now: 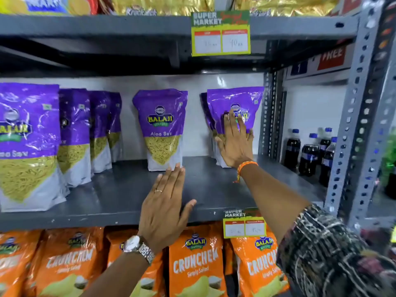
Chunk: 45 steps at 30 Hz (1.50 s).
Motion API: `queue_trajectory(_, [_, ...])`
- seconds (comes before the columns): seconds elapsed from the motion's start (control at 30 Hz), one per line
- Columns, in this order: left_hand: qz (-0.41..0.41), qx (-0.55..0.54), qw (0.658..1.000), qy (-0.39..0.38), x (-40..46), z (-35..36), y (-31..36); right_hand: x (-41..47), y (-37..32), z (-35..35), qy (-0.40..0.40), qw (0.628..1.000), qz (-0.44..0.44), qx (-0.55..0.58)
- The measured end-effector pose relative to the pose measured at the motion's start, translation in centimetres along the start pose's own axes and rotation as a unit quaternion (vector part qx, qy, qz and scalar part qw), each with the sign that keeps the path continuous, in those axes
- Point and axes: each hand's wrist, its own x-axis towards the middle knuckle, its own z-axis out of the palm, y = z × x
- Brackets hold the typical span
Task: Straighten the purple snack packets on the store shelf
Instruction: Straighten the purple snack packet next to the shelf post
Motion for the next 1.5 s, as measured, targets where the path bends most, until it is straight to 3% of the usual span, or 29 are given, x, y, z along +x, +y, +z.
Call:
queue_trajectory(0.2, [0.025, 0.08, 0.996, -0.03, -0.5, 1.3, -0.7, 1.6, 1.4, 2.7, -0.074, 0.997, 0.029, -0.027])
queue_trajectory(0.33, [0.042, 0.115, 0.992, 0.017, -0.4, 1.4, -0.8, 1.9, 2.1, 3.3, -0.077, 0.996, 0.03, -0.018])
queue_trajectory(0.57, [0.037, 0.136, 0.99, 0.008, -0.4, 1.3, -0.2, 1.1, 1.8, 3.1, -0.058, 0.997, 0.026, -0.034])
queue_trajectory(1.5, [0.003, 0.056, 0.997, -0.048, -1.0, 0.6, 0.1, -12.2, -2.5, -11.0, 0.028, 0.998, 0.026, -0.046])
